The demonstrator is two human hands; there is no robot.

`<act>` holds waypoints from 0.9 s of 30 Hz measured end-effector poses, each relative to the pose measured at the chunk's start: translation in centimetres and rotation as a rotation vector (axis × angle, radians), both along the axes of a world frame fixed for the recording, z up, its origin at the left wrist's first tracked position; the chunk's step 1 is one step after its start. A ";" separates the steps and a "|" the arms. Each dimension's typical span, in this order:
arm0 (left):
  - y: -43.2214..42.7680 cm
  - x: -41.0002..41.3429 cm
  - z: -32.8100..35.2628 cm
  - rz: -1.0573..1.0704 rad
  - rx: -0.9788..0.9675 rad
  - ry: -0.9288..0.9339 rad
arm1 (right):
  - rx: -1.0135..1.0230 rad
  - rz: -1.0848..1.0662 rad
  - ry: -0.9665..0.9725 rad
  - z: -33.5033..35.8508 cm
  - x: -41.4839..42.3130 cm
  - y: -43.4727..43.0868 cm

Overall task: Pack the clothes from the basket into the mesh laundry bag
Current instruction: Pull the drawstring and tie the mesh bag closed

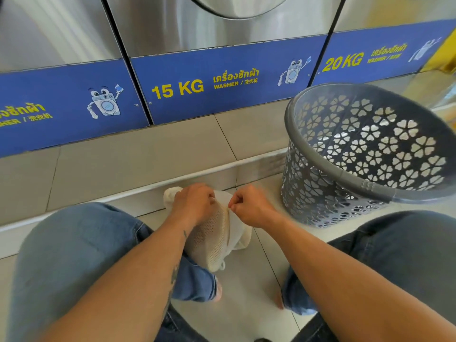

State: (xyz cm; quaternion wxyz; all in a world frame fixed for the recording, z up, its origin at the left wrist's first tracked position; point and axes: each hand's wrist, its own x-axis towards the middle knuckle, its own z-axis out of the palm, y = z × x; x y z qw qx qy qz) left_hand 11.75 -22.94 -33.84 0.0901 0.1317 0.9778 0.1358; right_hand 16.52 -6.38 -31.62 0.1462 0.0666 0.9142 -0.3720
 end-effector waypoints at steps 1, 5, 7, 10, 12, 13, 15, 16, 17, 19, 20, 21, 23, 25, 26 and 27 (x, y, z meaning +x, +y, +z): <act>-0.2 -0.1 -0.1 0.038 0.019 0.009 | 0.011 0.012 -0.011 -0.1 0.0 -0.2; -1.9 -1.2 -0.2 0.206 0.114 0.037 | 0.019 0.041 -0.050 -1.2 0.4 -0.1; -2.6 -1.9 -0.3 0.271 0.128 0.048 | -0.009 0.020 -0.074 -1.5 0.5 -0.1; -3.1 -2.4 -0.7 0.318 0.099 0.064 | -0.102 -0.025 -0.093 -1.6 0.3 -0.6; -3.3 -2.4 -0.8 0.345 0.066 0.067 | -0.133 -0.024 -0.107 -1.6 0.2 -1.1; -3.4 -2.4 -0.7 0.364 0.061 0.065 | -0.141 -0.018 -0.112 -1.8 0.3 -1.3; -3.4 -2.3 -0.6 0.406 0.035 0.066 | -0.157 -0.025 -0.104 -2.1 0.6 -1.8; -3.3 -2.1 -0.6 0.417 0.001 0.068 | -0.172 -0.044 -0.094 -2.3 0.8 -2.0; -3.2 -1.8 -0.7 0.416 -0.032 0.070 | -0.190 -0.071 -0.084 -2.6 0.9 -2.1; -2.7 -1.3 -0.5 0.364 -0.049 0.090 | -0.233 -0.133 -0.082 -3.1 0.9 -2.0; -2.3 -1.0 -0.2 0.320 -0.032 0.108 | -0.257 -0.167 -0.091 -3.3 0.8 -1.9; -1.8 -0.8 0.4 0.273 -0.008 0.118 | -0.290 -0.202 -0.104 -3.4 0.8 -1.7; -0.5 -0.6 1.6 0.216 0.033 0.047 | -0.394 -0.288 -0.147 -3.4 0.8 -1.3; 0.4 -0.5 1.9 0.197 0.047 -0.195 | -0.527 -0.391 -0.198 -3.2 0.9 -1.1; 0.6 -0.3 1.6 0.203 0.043 -0.340 | -0.595 -0.444 -0.222 -3.0 1.1 -1.0; 0.8 0.2 1.6 0.210 0.030 -0.460 | -0.665 -0.491 -0.242 -3.0 1.3 -1.0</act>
